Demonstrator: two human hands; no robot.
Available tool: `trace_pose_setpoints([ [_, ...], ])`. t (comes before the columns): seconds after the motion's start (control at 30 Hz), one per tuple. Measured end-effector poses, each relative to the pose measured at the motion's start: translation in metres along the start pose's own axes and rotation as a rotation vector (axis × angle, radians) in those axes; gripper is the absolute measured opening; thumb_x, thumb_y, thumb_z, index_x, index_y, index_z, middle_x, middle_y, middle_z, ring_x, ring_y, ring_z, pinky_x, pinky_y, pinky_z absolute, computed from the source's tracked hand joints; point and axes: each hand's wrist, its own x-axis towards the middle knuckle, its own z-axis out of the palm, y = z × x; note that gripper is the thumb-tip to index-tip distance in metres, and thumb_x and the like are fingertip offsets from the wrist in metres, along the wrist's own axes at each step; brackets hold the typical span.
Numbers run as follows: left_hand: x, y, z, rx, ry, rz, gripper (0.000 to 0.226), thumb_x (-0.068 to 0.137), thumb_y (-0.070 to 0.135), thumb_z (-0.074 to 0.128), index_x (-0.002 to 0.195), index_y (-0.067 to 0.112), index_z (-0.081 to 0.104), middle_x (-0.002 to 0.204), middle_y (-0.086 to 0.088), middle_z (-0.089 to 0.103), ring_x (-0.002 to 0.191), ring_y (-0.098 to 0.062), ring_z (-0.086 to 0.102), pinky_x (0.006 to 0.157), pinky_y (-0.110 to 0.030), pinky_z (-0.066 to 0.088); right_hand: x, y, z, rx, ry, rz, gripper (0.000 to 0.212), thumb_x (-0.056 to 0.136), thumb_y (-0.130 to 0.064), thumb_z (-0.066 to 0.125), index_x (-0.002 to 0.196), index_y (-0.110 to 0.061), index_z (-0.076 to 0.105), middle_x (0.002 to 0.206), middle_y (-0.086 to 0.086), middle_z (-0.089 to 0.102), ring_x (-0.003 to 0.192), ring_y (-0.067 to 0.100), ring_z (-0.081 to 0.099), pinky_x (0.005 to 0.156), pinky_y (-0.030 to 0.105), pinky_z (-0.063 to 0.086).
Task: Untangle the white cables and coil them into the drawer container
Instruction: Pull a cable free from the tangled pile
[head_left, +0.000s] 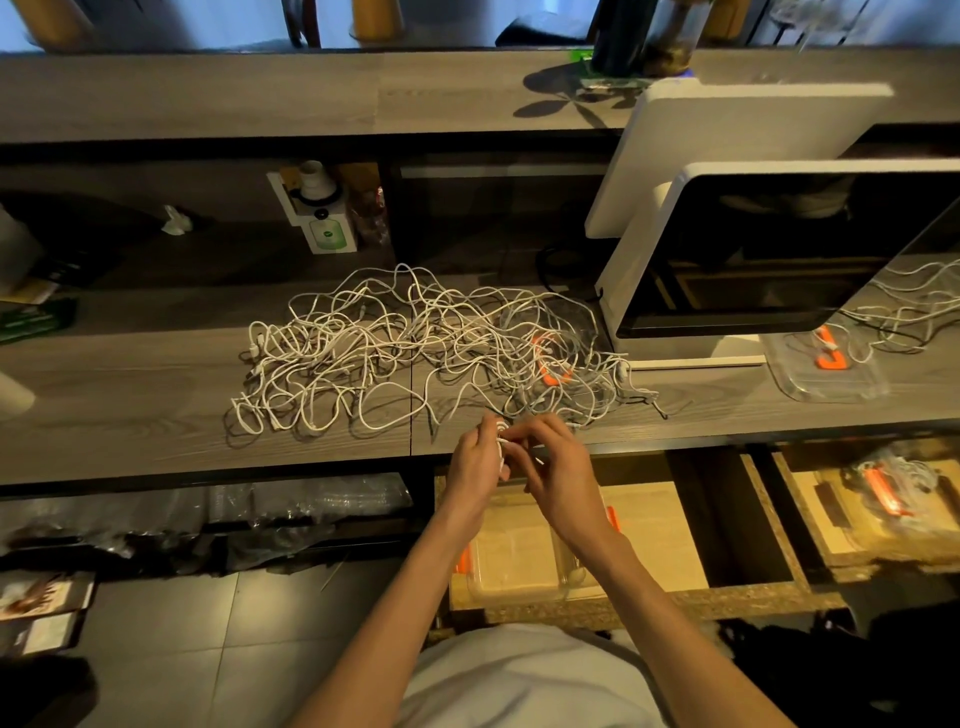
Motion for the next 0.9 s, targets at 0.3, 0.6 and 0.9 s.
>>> trace_pose_setpoints([
  [0.3, 0.002, -0.013, 0.003, -0.036, -0.002, -0.044, 0.035, 0.105, 0.011, 0.038, 0.09, 0.006, 0.069, 0.072, -0.008, 0.061, 0.059, -0.017, 0.053, 0.049, -0.028, 0.032, -0.004, 0.011, 0.004, 0.014, -0.096, 0.094, 0.006, 0.101, -0.019, 0.064, 0.097, -0.016, 0.068, 0.096, -0.008, 0.057, 0.087, 0.009, 0.063, 0.073, 0.033, 0.056],
  [0.6, 0.002, -0.022, 0.001, -0.102, -0.012, -0.114, 0.03, 0.1, 0.0, 0.039, 0.093, 0.001, 0.069, 0.076, -0.017, 0.063, 0.055, -0.019, 0.054, 0.044, -0.025, 0.033, -0.01, 0.02, 0.003, 0.104, -0.174, 0.228, 0.007, 0.1, -0.019, 0.066, 0.093, -0.022, 0.069, 0.095, 0.003, 0.064, 0.085, 0.006, 0.063, 0.076, 0.019, 0.05],
  [0.9, 0.011, -0.039, 0.013, -0.26, -0.035, -0.213, 0.024, 0.105, 0.006, 0.039, 0.093, -0.004, 0.057, 0.061, -0.01, 0.06, 0.042, -0.014, 0.054, 0.036, -0.02, 0.032, -0.03, 0.044, 0.001, 0.193, -0.085, 0.295, 0.017, 0.1, -0.023, 0.066, 0.117, -0.023, 0.066, 0.105, -0.008, 0.07, 0.093, 0.011, 0.069, 0.072, 0.027, 0.059],
])
